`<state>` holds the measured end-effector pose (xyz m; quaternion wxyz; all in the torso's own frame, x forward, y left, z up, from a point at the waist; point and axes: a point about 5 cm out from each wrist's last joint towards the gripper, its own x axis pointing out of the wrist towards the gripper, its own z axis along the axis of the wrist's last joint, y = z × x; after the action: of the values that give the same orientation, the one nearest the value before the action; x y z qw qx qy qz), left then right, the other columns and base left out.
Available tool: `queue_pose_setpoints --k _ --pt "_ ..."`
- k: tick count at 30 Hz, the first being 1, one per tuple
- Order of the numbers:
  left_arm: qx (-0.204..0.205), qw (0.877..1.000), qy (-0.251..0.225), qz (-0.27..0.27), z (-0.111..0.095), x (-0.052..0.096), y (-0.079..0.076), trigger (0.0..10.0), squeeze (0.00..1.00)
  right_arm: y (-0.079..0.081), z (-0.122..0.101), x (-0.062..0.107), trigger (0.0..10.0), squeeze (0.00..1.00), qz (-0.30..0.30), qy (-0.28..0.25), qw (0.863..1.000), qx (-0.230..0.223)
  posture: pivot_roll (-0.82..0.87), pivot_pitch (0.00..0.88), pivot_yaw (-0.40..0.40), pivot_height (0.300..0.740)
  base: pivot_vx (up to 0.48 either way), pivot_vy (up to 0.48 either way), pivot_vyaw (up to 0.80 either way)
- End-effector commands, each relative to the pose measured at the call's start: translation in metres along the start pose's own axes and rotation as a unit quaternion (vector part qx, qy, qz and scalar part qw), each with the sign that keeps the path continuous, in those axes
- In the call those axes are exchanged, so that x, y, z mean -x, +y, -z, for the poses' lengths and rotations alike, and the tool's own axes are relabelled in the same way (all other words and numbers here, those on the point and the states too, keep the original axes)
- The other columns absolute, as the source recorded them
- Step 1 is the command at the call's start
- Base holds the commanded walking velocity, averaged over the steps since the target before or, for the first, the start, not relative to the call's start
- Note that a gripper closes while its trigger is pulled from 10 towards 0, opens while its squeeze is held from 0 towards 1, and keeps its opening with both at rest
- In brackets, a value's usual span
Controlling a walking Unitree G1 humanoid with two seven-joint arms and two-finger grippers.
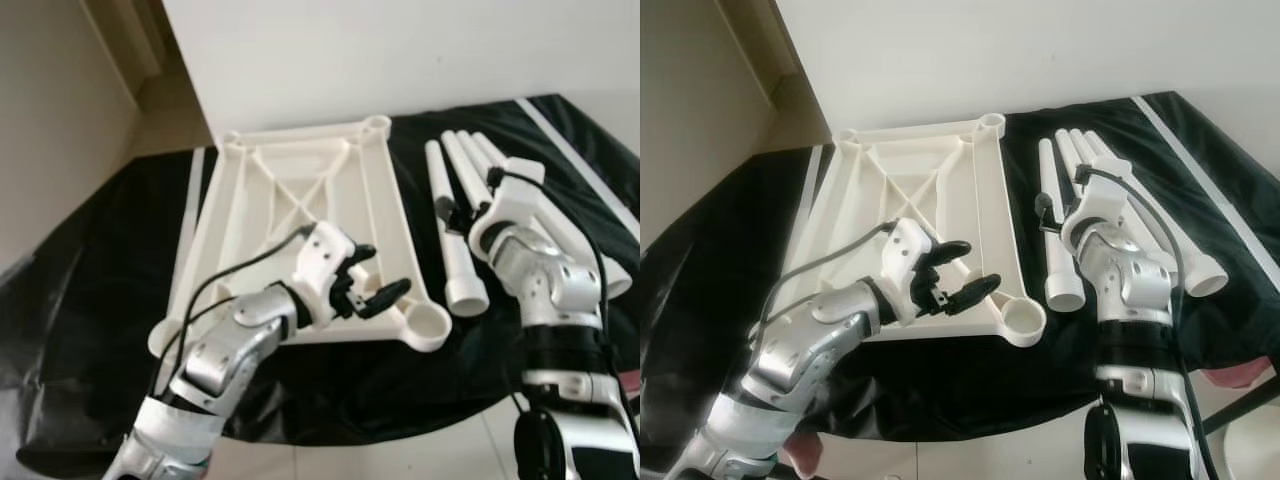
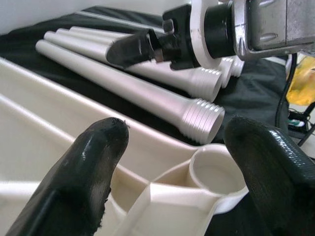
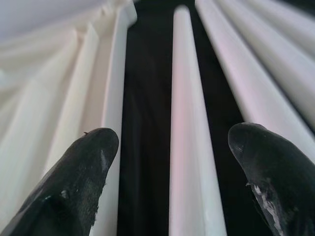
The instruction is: Building children table
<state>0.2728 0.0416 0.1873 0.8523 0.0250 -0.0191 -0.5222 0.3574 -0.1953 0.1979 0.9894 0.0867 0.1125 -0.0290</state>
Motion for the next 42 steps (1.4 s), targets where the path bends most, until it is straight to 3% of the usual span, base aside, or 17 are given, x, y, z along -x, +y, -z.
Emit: queue_pose_setpoints --k 1,2,5,7,17,24,27,34,37,38,40,41,42 --pt "0.006 1.0 0.005 0.022 0.001 0.003 -0.004 10.0 0.0 0.001 0.007 -0.003 10.0 0.0 0.005 0.031 0.999 0.001 -0.06 0.103 0.071 0.74 0.0 0.0 0.0" --pt "0.011 1.0 0.008 0.019 0.002 0.006 -0.006 10.0 0.0 0.001 0.011 -0.006 10.0 0.0 0.009 0.049 0.999 -0.008 -0.06 0.113 0.071 0.74 0.0 0.0 0.0" --pt "0.016 1.0 0.012 0.017 0.005 0.008 -0.008 10.0 0.0 0.001 0.012 -0.007 10.0 0.0 0.017 0.045 0.998 0.039 -0.05 0.131 0.068 0.74 0.0 0.0 0.0" --pt "0.02 1.0 0.014 0.016 0.005 0.009 -0.009 10.0 0.0 0.004 0.012 -0.007 10.0 0.0 0.01 0.048 0.998 0.043 -0.04 0.143 0.067 0.74 0.0 0.0 0.0" --pt "0.031 0.999 0.016 0.01 0.005 0.012 -0.014 10.0 0.0 0.007 0.018 -0.008 10.0 0.0 0.004 0.074 0.997 0.029 -0.02 0.168 0.061 0.74 0.0 0.0 0.0" --pt "0.035 0.999 0.02 0.003 0.004 0.015 -0.012 10.0 0.0 0.012 0.035 -0.01 10.0 0.0 -0.002 0.145 0.989 0.005 -0.02 0.165 0.065 0.74 0.0 0.0 0.0" --pt "0.035 0.999 0.02 0.003 0.004 0.015 -0.012 10.0 0.0 0.012 0.035 -0.01 10.0 0.0 -0.002 0.145 0.989 0.005 -0.02 0.165 0.065 0.74 0.0 0.0 0.0" --pt "0.037 0.999 0.018 0.002 0.002 0.013 -0.013 10.0 0.0 0.01 0.039 -0.003 10.0 0.0 -0.019 0.22 0.975 -0.023 -0.03 0.163 0.064 0.74 0.0 0.0 0.0" --pt "0.036 0.999 0.008 -0.004 -0.001 0.01 -0.01 10.0 0.0 0.001 0.039 0.002 10.0 0.0 -0.014 0.272 0.96 -0.066 -0.05 0.161 0.055 0.74 0.0 0.0 0.0" --pt "0.038 0.999 0.003 -0.005 -0.003 0.01 -0.009 10.0 0.0 -0.002 0.037 0.004 9.0 0.0 -0.017 0.285 0.956 -0.071 -0.06 0.161 0.054 0.74 0.0 0.0 0.0" --pt "0.042 0.999 -0.002 -0.007 -0.004 0.009 -0.009 10.0 0.0 -0.004 0.035 0.005 9.0 0.0 -0.02 0.295 0.952 -0.072 -0.07 0.16 0.054 0.74 0.0 0.0 0.0" --pt "0.042 0.999 -0.004 -0.007 -0.005 0.008 -0.008 10.0 0.0 -0.006 0.034 0.006 7.2 0.0 -0.019 0.303 0.95 -0.072 -0.08 0.158 0.054 0.74 0.0 0.0 0.0" --pt "0.041 0.999 -0.004 -0.007 -0.005 0.007 -0.008 10.0 0.0 -0.007 0.034 0.007 6.4 0.0 -0.021 0.314 0.946 -0.076 -0.08 0.156 0.053 0.74 0.0 0.0 0.0"
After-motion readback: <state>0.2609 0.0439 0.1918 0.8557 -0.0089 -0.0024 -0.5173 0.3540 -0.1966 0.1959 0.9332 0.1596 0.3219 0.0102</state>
